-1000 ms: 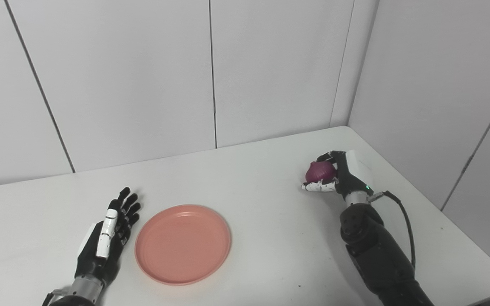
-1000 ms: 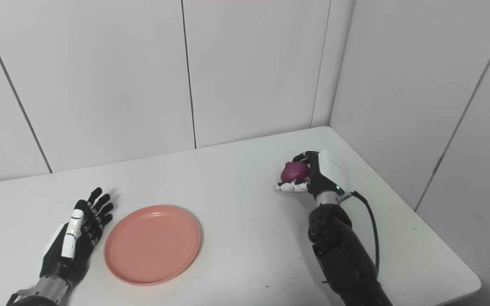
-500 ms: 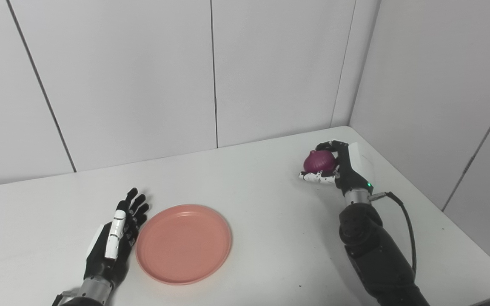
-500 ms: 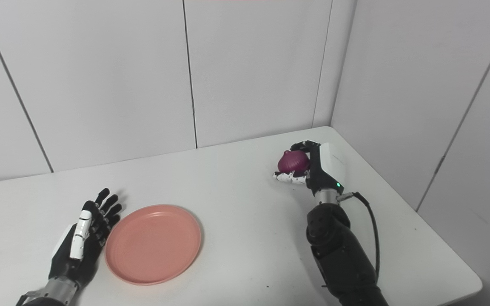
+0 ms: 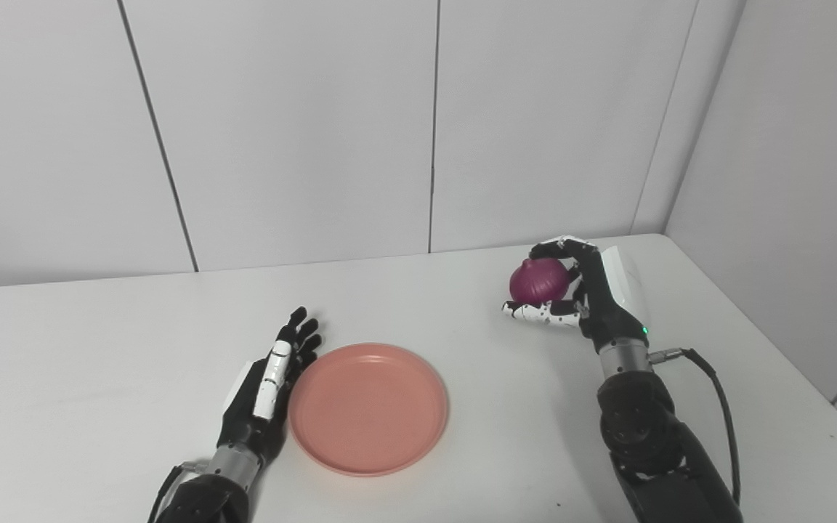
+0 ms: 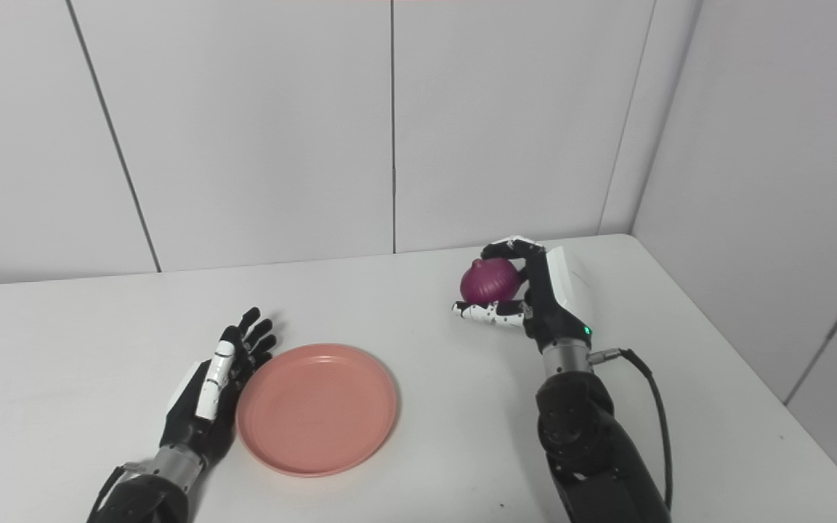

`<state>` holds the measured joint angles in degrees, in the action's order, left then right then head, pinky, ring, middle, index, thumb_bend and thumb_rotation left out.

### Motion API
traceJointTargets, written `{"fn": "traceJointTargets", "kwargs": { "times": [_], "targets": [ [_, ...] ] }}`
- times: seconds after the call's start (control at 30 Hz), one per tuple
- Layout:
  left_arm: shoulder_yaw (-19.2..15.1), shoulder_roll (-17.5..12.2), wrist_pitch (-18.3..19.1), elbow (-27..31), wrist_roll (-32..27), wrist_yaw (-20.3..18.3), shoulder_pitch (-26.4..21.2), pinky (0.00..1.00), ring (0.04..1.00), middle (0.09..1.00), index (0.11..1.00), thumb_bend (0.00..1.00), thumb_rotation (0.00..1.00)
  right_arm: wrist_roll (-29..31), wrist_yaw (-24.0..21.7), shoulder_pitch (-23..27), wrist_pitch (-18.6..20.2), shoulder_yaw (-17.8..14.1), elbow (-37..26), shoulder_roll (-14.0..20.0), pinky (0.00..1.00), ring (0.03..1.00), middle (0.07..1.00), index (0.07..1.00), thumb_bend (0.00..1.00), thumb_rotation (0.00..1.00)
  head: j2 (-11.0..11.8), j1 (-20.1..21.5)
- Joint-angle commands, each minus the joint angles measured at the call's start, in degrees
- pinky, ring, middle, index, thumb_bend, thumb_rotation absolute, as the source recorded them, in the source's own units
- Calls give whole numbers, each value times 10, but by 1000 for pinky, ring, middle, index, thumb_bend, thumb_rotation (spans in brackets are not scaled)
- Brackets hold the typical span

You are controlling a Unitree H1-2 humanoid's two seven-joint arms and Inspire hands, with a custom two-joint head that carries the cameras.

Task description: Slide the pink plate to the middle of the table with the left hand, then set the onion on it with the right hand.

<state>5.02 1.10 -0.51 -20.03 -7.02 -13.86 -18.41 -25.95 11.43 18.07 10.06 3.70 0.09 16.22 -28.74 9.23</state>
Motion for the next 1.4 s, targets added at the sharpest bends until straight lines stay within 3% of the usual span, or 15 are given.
{"fn": "traceJointTargets", "kwargs": {
  "times": [0.0, 0.23, 0.43, 0.7, 0.87, 0.97, 1.1, 1.37],
  "targets": [
    [3, 6, 6, 4, 8, 8, -2, 1000, 979, 985, 988, 606, 1000, 1, -12, 29, -31, 7, -29, -1, 95, 414, 497, 477, 511, 0, -1, -12],
    [9, 9, -1, 1, 21, 23, -2, 1000, 979, 986, 992, 615, 1000, 3, -51, 41, -55, 54, -36, -29, 106, 411, 496, 477, 511, 0, -6, -41],
    [9, 14, 3, 4, 29, 33, -1, 1000, 982, 986, 990, 624, 1000, -1, -76, 48, -67, 83, -29, -53, 173, 348, 453, 531, 501, 0, -9, -59],
    [7, 21, 4, 7, 30, 43, 0, 1000, 992, 990, 989, 615, 1000, -20, -94, 52, -83, 124, -10, -75, 99, 409, 497, 478, 512, 0, -12, -67],
    [9, 21, -2, 6, 34, 46, -1, 997, 986, 986, 989, 617, 1000, -34, -88, 52, -116, 141, 26, -80, 140, 407, 500, 478, 512, 0, -13, -69],
    [8, 23, 1, 8, 32, 46, -1, 998, 989, 987, 991, 619, 1000, -60, -71, 53, -135, 152, 48, -82, 176, 358, 447, 522, 505, 0, -14, -70],
    [8, 25, 3, 11, 31, 47, 0, 989, 984, 984, 990, 617, 1000, -51, -100, 54, -123, 156, 63, -86, 193, 359, 440, 530, 504, 0, -14, -71],
    [9, 27, 9, 18, 29, 46, 1, 981, 979, 984, 989, 604, 1000, -62, -114, 46, -128, 165, 69, -79, 227, 365, 454, 534, 504, 0, -16, -68]
  ]
}}
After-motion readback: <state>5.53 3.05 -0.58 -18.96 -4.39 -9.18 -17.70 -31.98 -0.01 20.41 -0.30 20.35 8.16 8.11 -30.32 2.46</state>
